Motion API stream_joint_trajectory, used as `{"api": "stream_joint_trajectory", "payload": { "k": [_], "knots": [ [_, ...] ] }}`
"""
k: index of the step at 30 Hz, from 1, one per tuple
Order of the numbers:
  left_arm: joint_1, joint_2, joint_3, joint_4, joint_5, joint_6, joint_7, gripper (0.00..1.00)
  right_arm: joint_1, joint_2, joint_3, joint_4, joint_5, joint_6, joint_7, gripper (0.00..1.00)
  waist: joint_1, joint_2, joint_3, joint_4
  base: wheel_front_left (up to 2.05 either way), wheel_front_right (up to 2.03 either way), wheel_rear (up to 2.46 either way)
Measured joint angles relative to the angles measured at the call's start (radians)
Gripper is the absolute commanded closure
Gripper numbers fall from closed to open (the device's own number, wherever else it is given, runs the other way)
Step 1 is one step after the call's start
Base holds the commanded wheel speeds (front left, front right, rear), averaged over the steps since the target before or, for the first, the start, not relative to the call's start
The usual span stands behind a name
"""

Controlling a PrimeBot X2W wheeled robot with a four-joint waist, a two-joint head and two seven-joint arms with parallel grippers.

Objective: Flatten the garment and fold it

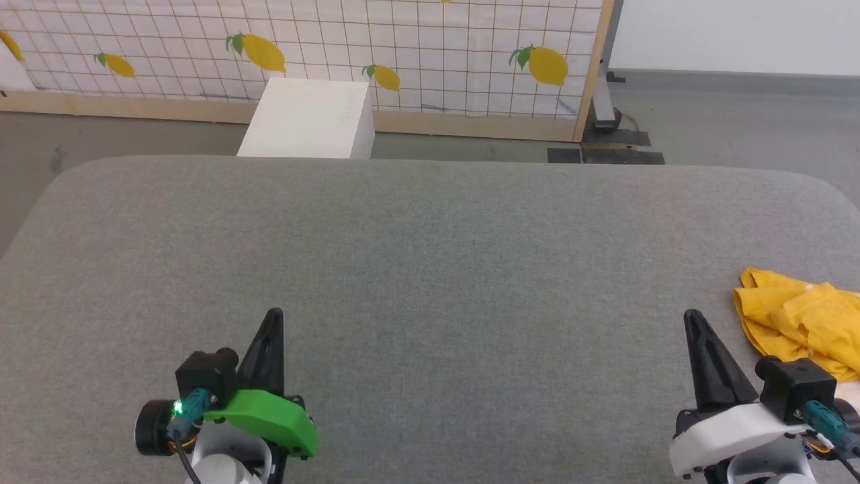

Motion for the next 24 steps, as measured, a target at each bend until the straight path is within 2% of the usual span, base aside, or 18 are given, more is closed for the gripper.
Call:
{"api": "stream_joint_trajectory", "payload": {
  "k": [24],
  "knots": [
    [0.020,-0.002,0.009,-0.059,0.032,0.017,0.050,1.00,-0.003,0.000,0.011,-0.006,-0.026,0.000,0.023,1.00,0.0000,0.0000,0.002,-0.009,0.00,0.00,0.00]
  ]
}}
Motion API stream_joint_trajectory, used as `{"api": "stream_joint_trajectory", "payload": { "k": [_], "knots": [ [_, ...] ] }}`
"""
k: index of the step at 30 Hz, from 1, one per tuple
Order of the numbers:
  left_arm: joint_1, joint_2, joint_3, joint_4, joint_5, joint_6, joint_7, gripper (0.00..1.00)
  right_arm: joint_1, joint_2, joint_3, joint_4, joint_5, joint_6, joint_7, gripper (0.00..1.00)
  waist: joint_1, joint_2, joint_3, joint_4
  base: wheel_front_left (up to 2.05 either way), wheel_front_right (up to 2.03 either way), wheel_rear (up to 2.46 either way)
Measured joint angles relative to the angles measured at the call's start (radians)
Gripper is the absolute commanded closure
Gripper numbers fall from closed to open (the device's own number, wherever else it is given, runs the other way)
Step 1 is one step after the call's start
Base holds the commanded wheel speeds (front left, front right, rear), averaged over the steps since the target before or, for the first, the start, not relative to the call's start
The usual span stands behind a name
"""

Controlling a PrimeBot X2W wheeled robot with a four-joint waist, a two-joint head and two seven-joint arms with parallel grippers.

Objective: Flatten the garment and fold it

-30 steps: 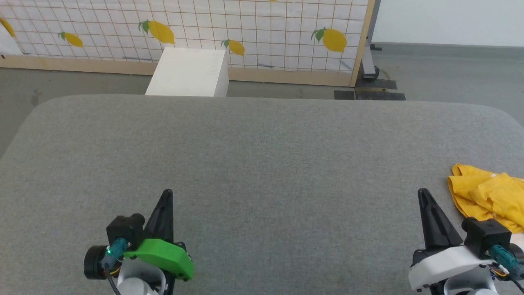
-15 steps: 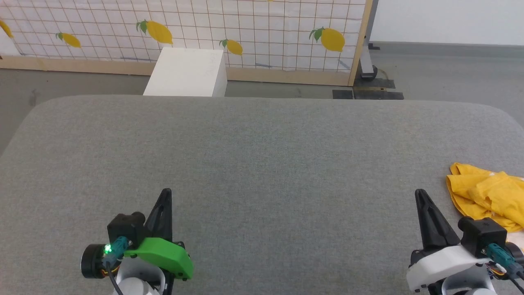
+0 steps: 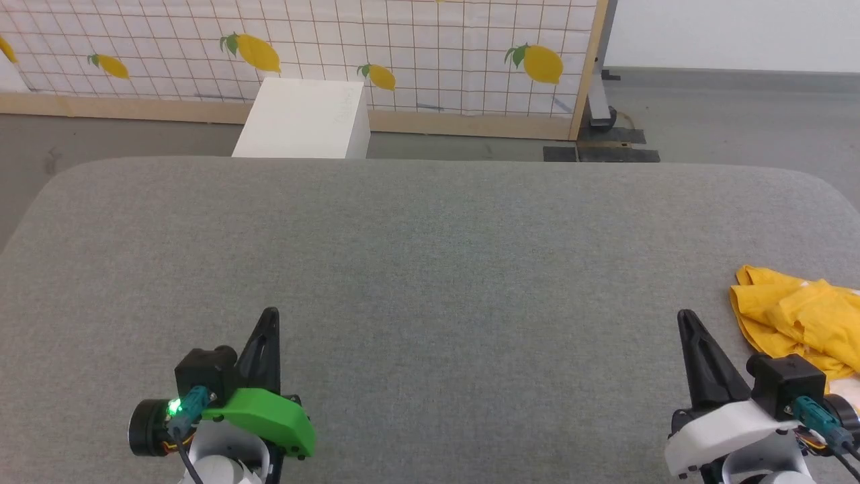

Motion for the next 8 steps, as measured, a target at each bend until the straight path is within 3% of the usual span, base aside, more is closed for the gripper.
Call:
{"api": "stream_joint_trajectory", "payload": {
  "k": [8],
  "knots": [
    [0.003,-0.002,0.004,-0.020,0.008,0.007,0.015,1.00,-0.007,0.000,0.003,-0.002,-0.008,0.000,0.005,1.00,0.0000,0.0000,0.001,-0.003,0.00,0.00,0.00]
  ]
}}
